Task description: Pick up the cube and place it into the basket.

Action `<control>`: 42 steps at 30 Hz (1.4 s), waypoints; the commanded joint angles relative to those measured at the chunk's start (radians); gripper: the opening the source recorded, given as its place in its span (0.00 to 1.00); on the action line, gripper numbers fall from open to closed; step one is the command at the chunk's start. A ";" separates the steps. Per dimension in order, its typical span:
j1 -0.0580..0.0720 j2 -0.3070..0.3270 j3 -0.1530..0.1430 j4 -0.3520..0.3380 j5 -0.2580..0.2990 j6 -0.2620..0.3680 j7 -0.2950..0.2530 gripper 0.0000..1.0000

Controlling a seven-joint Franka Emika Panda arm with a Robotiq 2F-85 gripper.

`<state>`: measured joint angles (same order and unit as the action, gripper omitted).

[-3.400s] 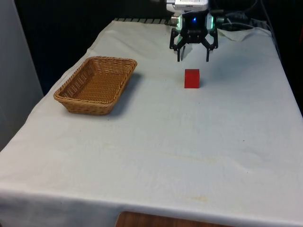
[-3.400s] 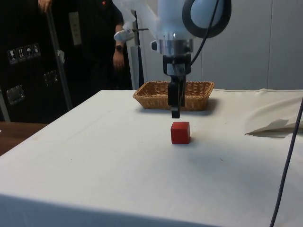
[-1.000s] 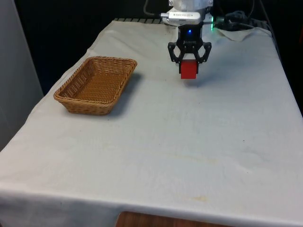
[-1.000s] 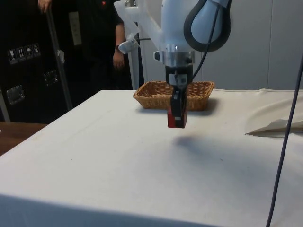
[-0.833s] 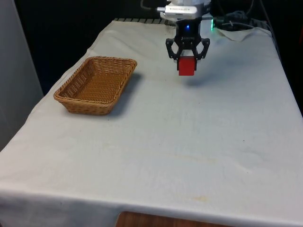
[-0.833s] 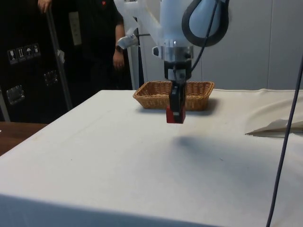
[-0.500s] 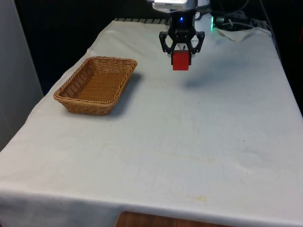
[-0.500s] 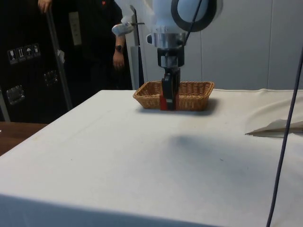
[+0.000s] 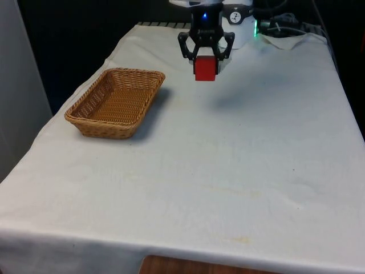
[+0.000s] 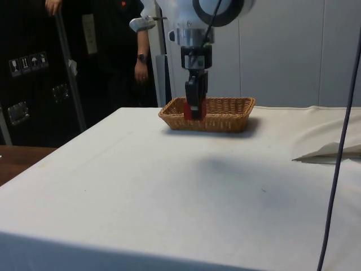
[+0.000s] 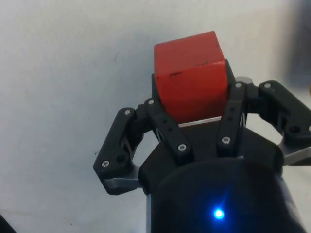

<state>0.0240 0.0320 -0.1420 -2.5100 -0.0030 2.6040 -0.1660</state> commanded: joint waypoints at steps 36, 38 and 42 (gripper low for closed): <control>-0.030 0.158 -0.169 0.230 0.031 -0.034 -0.214 0.01; -0.023 0.163 -0.182 0.232 0.017 -0.028 -0.208 0.01; -0.036 0.189 -0.197 0.252 0.041 -0.025 -0.256 0.01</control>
<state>-0.0020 0.2160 -0.3460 -2.2610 0.0190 2.5760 -0.4010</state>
